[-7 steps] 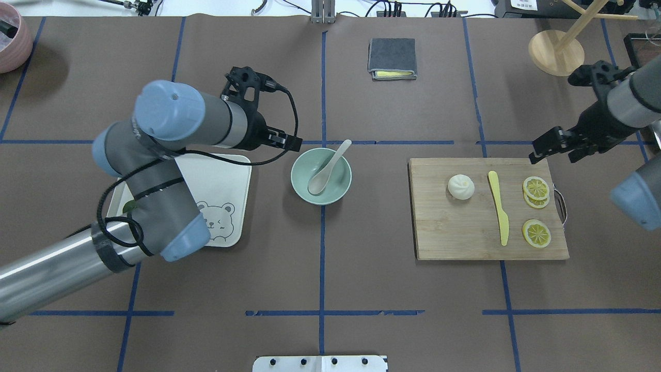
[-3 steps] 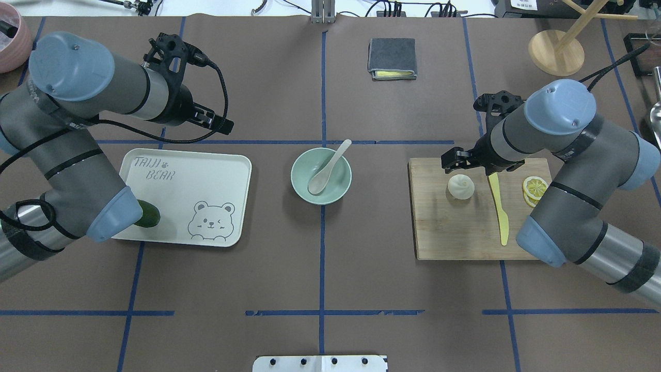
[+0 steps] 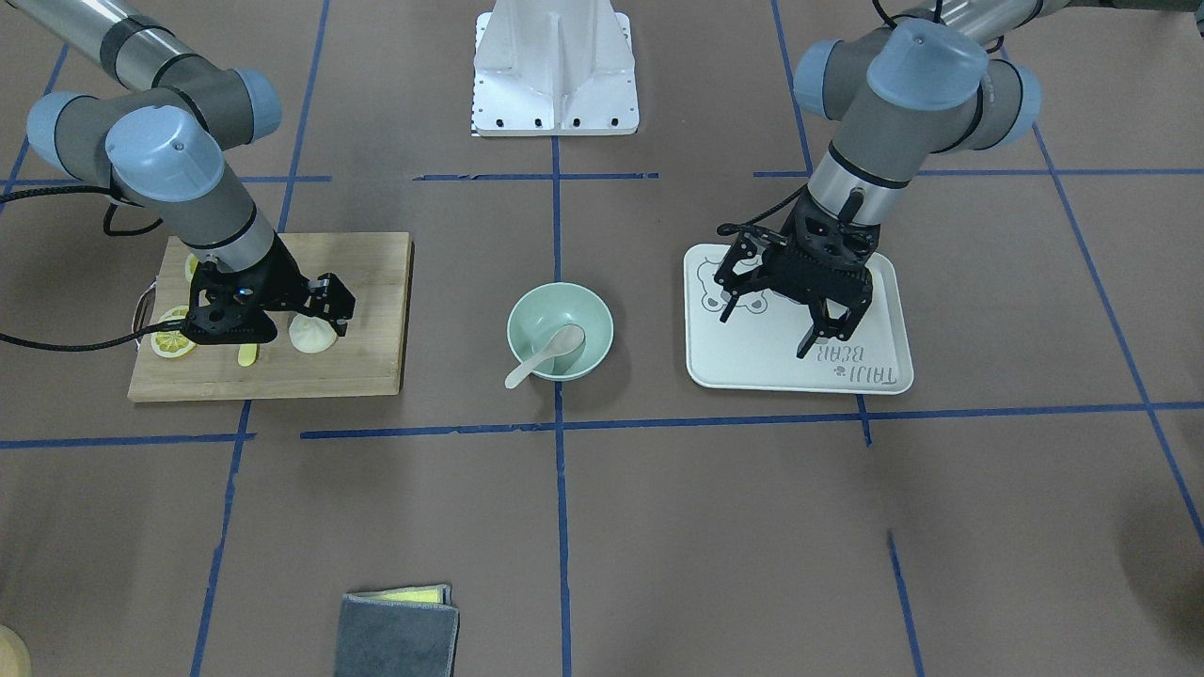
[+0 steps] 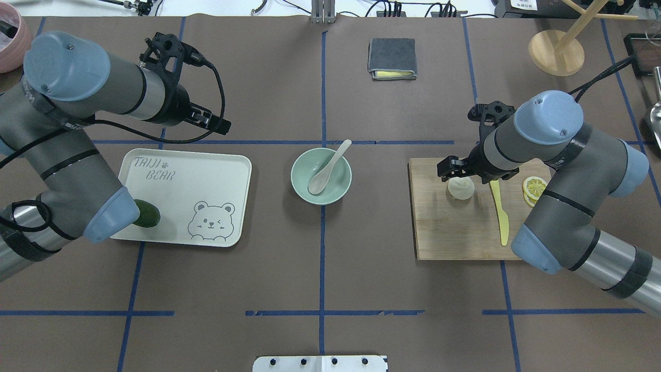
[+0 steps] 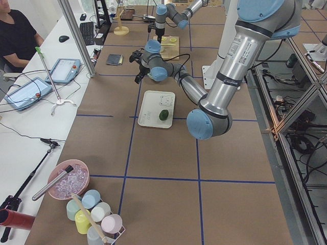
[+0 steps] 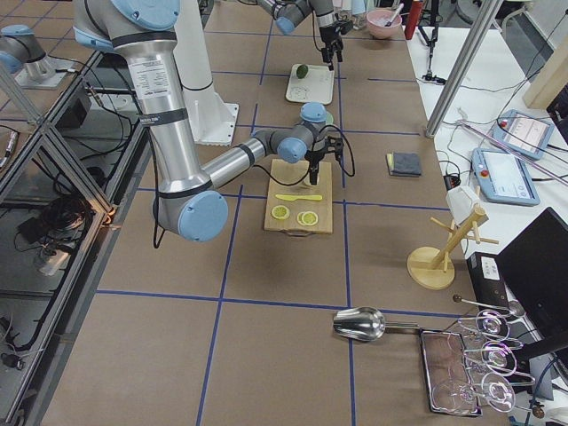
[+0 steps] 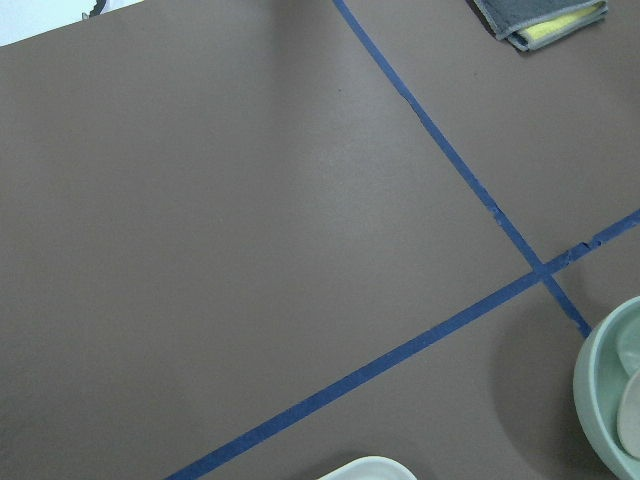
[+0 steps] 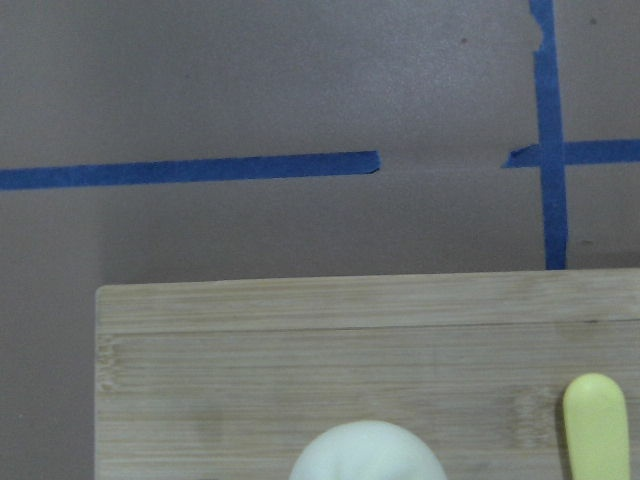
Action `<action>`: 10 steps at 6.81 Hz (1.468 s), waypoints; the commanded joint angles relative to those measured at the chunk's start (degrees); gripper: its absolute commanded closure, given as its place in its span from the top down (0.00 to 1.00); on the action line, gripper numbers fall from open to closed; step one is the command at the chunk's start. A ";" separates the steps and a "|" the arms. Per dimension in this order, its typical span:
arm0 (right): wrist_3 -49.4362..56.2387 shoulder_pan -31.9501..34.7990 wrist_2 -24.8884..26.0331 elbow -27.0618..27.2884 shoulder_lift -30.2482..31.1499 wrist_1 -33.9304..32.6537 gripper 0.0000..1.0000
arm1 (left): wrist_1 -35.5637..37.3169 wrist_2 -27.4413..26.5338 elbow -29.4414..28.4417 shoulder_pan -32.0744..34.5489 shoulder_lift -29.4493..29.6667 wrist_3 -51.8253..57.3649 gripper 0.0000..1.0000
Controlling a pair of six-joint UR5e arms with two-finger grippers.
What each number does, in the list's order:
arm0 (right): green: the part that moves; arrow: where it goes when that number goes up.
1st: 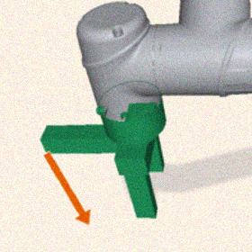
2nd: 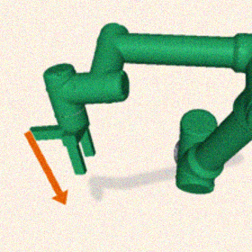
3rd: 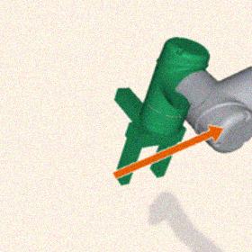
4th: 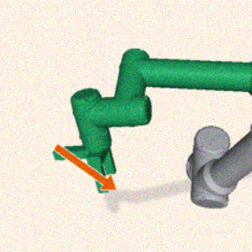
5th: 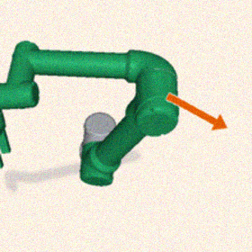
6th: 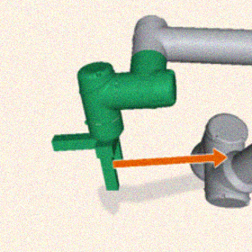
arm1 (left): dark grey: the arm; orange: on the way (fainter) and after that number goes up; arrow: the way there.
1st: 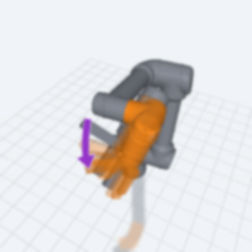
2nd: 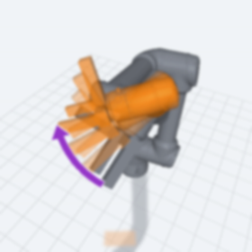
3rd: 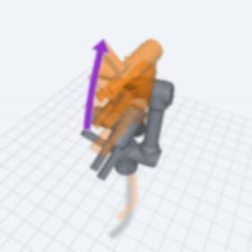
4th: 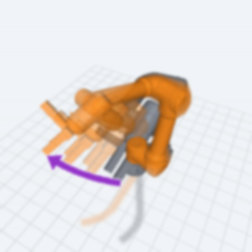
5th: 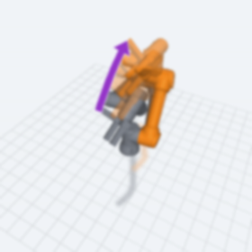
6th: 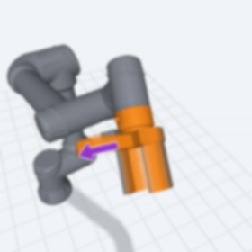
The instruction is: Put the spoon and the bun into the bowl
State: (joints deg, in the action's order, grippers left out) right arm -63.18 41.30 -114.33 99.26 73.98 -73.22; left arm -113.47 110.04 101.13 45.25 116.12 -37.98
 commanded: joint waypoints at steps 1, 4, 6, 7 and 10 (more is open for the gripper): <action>-0.45 -0.25 -0.10 0.06 0.11 -0.34 0.16 | 0.00 0.00 0.03 -0.08 0.07 -0.16 0.95; -0.54 -0.25 -1.33 1.89 0.47 -0.78 0.00 | 0.00 0.00 0.64 0.10 -0.01 -0.16 0.95; -8.64 -0.95 -1.33 3.49 -8.00 -6.29 0.00 | 0.09 0.09 2.05 0.54 -0.36 -0.16 0.95; -15.32 -2.52 -0.90 2.18 -13.37 -6.84 0.00 | 0.01 0.09 3.27 0.71 -2.19 0.45 0.95; -27.06 -7.18 4.97 -7.02 -26.83 -6.50 0.00 | -0.08 0.09 4.95 1.24 -4.49 0.72 0.95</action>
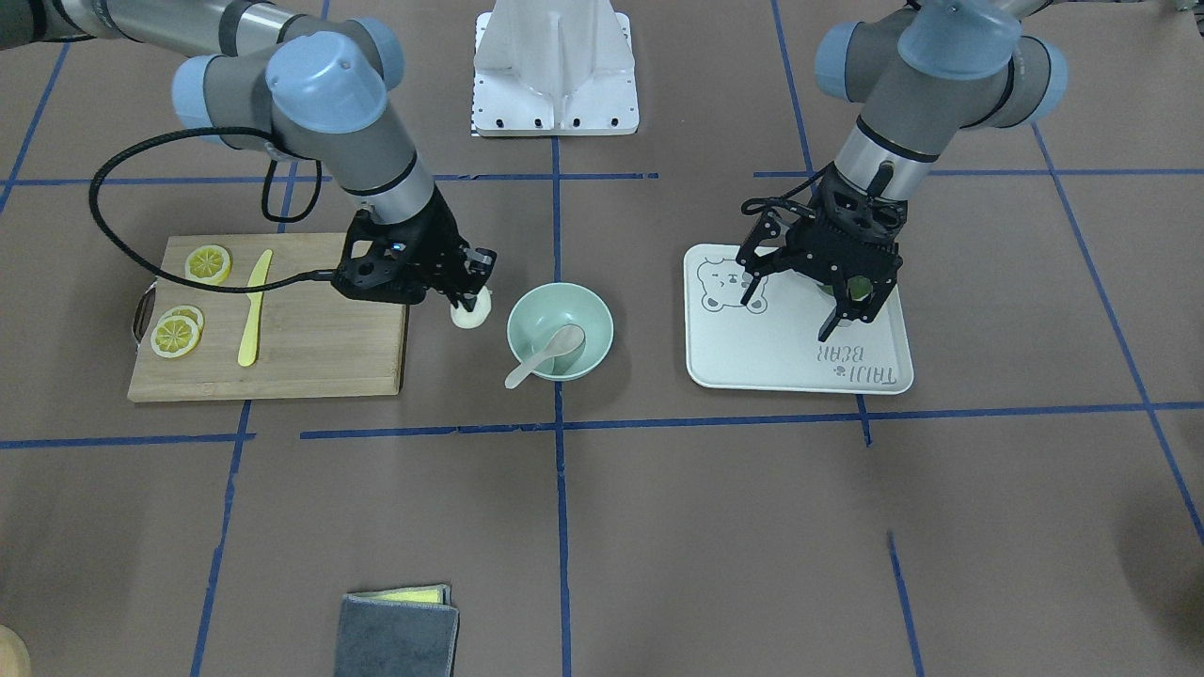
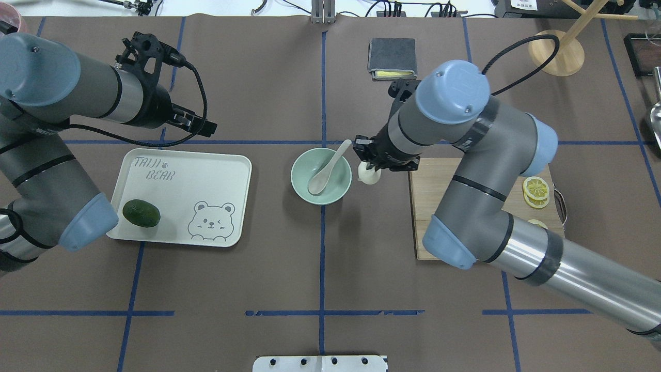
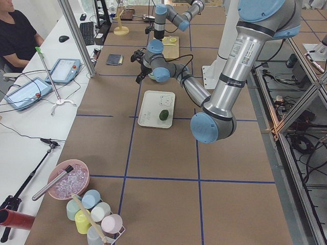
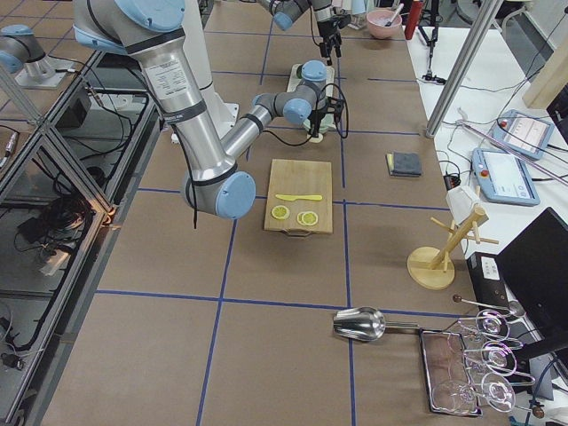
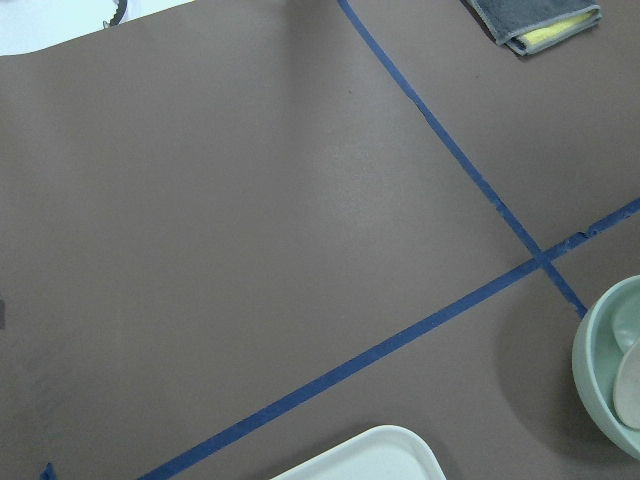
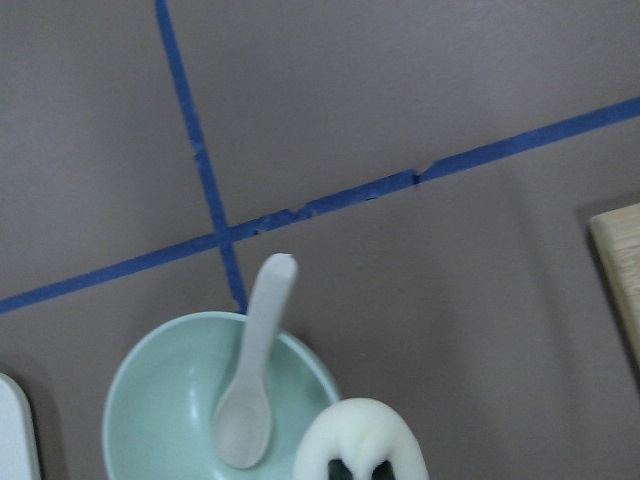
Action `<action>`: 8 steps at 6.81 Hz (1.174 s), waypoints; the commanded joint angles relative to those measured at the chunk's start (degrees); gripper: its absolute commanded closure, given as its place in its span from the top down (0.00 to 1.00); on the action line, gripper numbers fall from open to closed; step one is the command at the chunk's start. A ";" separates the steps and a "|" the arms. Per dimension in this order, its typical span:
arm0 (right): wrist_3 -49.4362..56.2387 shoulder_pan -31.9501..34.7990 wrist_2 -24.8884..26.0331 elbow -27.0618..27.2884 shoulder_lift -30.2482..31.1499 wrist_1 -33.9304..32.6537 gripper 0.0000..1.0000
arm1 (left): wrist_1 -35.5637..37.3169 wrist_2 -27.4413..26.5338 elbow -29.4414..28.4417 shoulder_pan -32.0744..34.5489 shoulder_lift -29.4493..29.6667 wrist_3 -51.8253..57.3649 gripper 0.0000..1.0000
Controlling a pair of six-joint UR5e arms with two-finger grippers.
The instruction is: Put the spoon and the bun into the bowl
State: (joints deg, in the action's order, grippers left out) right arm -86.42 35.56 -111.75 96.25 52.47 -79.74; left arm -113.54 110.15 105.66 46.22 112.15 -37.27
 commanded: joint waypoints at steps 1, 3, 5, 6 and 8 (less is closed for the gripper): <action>-5.15 -2.41 5.54 -8.49 -9.28 0.11 0.00 | -0.01 -0.02 0.60 0.71 -1.05 0.00 0.95; -5.60 -5.48 6.89 -9.67 -8.71 1.96 0.99 | -0.01 -0.11 1.22 0.71 -1.41 0.00 0.98; -5.69 -6.47 8.39 -7.94 -6.78 2.31 1.00 | -0.19 -0.20 1.39 0.71 -3.33 0.44 0.98; -5.25 -5.16 6.73 -2.78 -2.68 2.22 1.00 | -0.28 -0.28 1.39 0.80 -4.47 2.70 0.98; -1.59 2.62 -3.24 6.10 6.80 2.14 1.00 | -0.45 -0.11 1.56 5.34 -9.02 13.38 0.99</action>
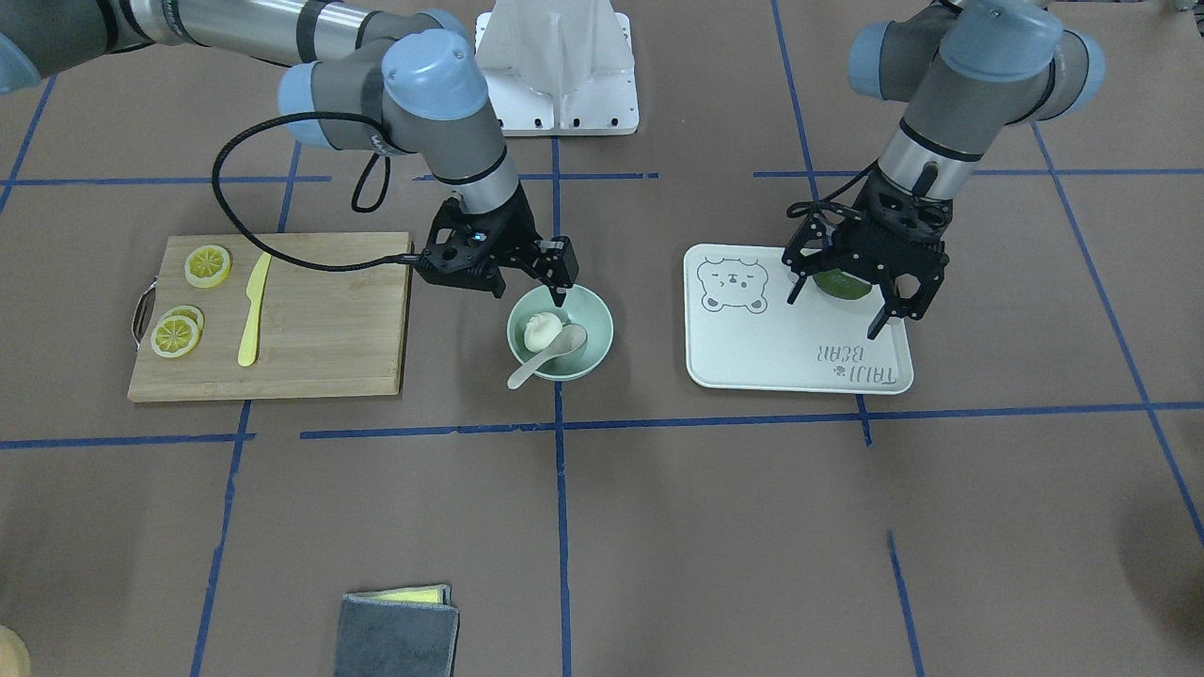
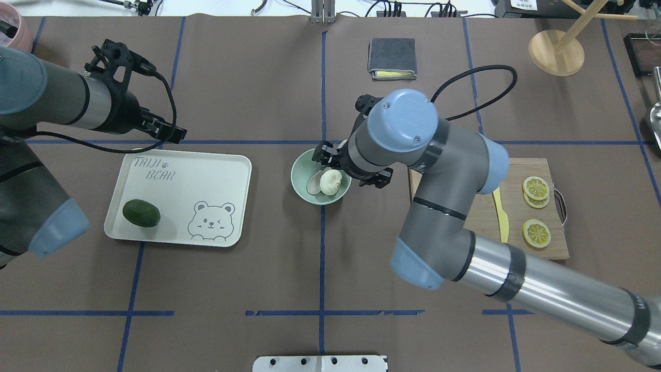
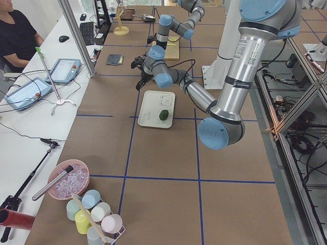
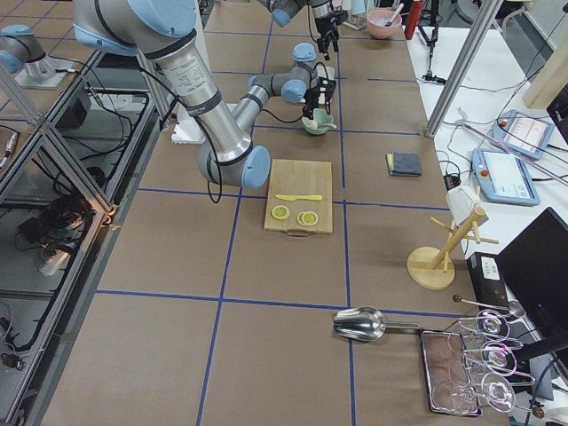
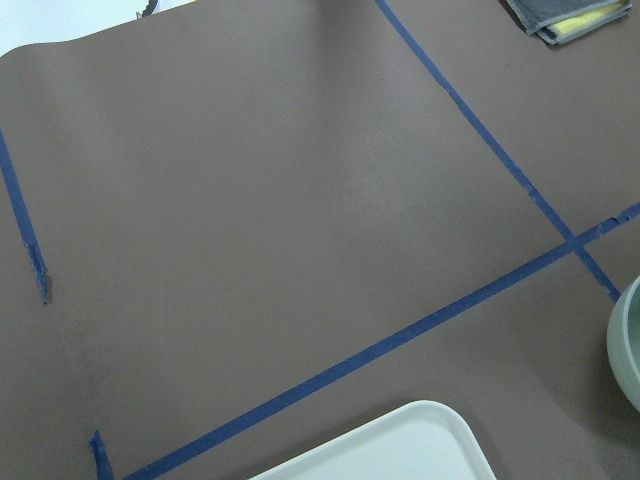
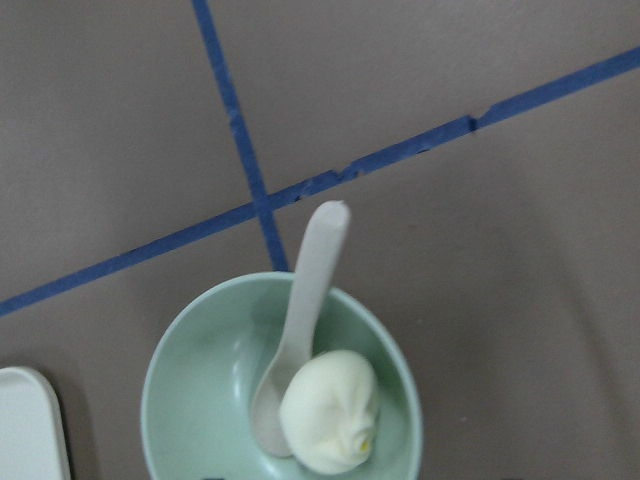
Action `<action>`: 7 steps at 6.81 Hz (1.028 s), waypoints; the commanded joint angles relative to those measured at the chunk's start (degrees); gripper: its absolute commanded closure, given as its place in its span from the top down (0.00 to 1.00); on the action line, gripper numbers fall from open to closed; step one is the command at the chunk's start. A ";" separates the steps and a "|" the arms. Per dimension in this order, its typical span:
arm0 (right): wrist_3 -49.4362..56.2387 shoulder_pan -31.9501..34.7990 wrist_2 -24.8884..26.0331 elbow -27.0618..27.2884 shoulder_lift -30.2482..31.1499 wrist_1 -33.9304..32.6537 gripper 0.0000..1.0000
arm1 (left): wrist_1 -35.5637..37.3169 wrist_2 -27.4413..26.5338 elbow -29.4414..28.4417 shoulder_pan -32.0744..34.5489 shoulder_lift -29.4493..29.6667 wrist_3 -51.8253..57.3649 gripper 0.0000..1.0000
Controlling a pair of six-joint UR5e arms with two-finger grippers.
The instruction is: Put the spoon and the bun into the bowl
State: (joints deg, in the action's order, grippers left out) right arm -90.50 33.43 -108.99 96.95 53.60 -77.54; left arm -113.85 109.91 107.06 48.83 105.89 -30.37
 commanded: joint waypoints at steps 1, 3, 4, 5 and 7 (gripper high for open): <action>9.31 8.72 -9.80 9.62 12.68 0.01 1.00 | -0.23 0.47 0.16 4.93 -5.50 12.03 0.99; 24.34 16.01 -11.41 14.48 25.19 0.02 1.00 | -0.58 5.53 -1.93 11.96 -9.46 21.82 0.99; 33.11 21.53 -15.51 14.41 29.41 -0.07 1.00 | -0.50 14.80 -5.60 18.43 -9.56 25.41 0.99; 42.76 26.90 -18.60 14.32 33.54 -0.25 1.00 | 0.55 18.46 -8.07 23.28 -9.65 33.10 0.99; 61.05 37.70 -22.83 12.75 40.76 -0.86 1.00 | 4.31 19.20 -14.22 33.03 -9.48 40.28 0.99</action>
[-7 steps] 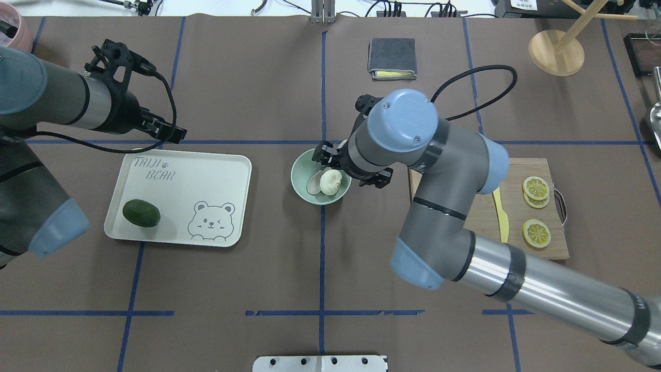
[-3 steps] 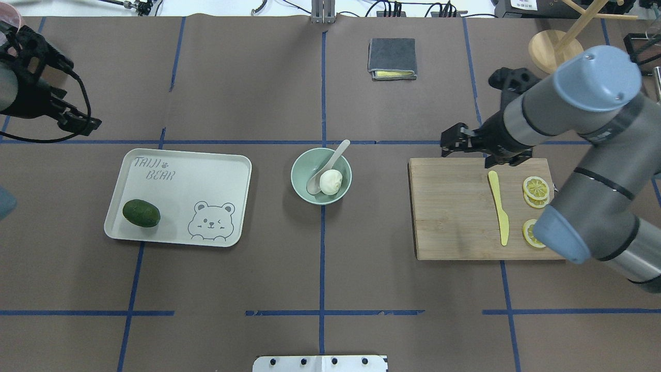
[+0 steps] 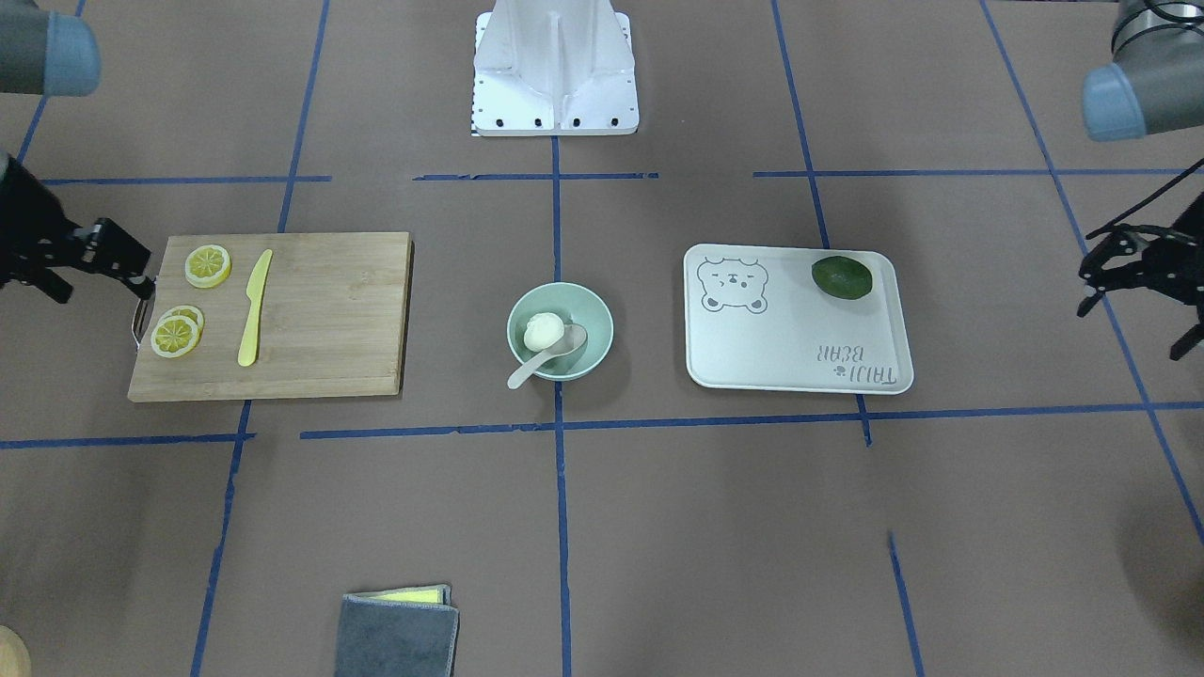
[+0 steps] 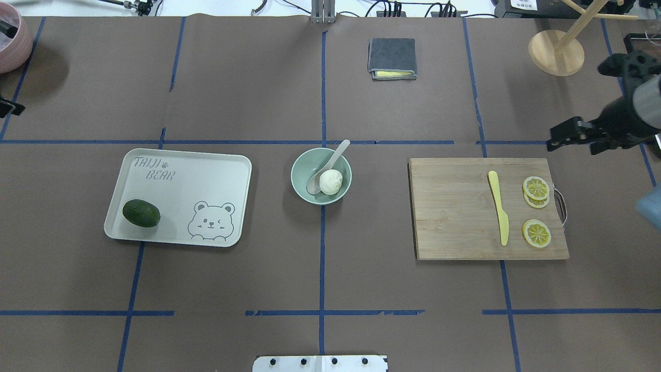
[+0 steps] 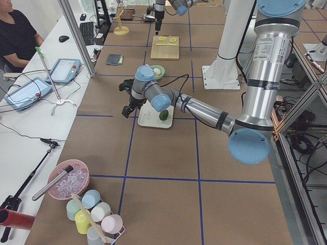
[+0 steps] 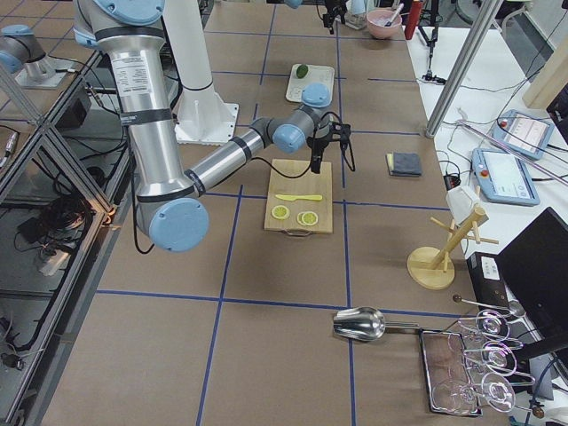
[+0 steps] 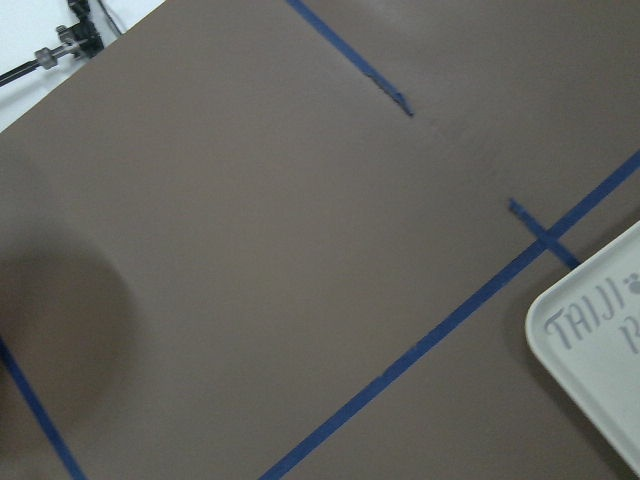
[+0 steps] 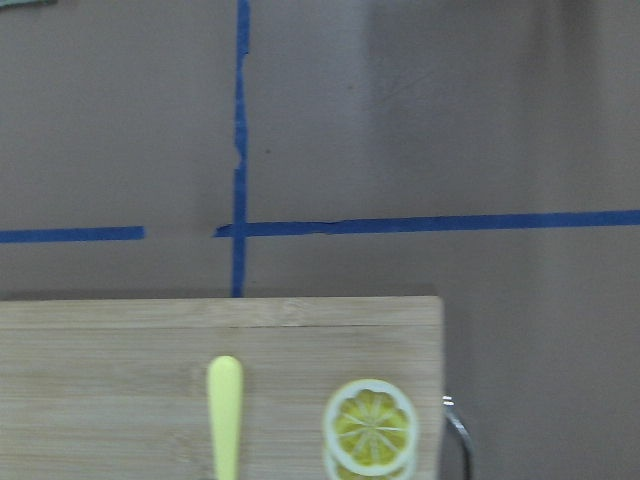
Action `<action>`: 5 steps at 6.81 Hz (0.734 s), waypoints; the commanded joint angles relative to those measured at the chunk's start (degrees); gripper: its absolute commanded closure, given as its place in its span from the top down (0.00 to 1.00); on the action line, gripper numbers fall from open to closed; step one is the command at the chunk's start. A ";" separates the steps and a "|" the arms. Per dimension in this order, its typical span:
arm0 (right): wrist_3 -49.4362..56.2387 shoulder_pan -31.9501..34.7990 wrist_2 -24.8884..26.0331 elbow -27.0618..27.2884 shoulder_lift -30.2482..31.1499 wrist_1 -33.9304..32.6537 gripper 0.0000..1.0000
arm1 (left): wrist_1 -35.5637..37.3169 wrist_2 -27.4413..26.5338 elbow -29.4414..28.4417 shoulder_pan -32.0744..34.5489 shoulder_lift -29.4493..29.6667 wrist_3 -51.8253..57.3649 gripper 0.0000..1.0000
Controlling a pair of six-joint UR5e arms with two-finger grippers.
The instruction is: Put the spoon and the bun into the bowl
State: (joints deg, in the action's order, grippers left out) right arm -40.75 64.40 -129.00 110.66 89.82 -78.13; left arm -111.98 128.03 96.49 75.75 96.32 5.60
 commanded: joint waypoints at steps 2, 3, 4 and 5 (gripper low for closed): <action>21.47 13.71 -7.57 -5.87 7.12 -0.26 1.00 | 9.37 6.30 -5.96 11.25 -0.08 5.47 0.99; 23.07 14.86 -7.58 -6.68 7.39 -0.35 1.00 | 16.46 11.75 -5.61 11.35 0.01 5.39 0.99; 25.87 15.66 -7.58 -6.68 7.48 -1.48 1.00 | 17.49 11.97 -5.00 11.44 -0.43 4.95 0.99; 30.51 17.06 -7.67 -6.60 7.22 -5.41 1.00 | 18.54 11.89 -5.17 11.61 -0.35 4.86 0.99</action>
State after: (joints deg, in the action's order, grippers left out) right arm -14.97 79.92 -136.53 104.16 97.12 -80.21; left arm -95.40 139.25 91.27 87.10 96.04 10.65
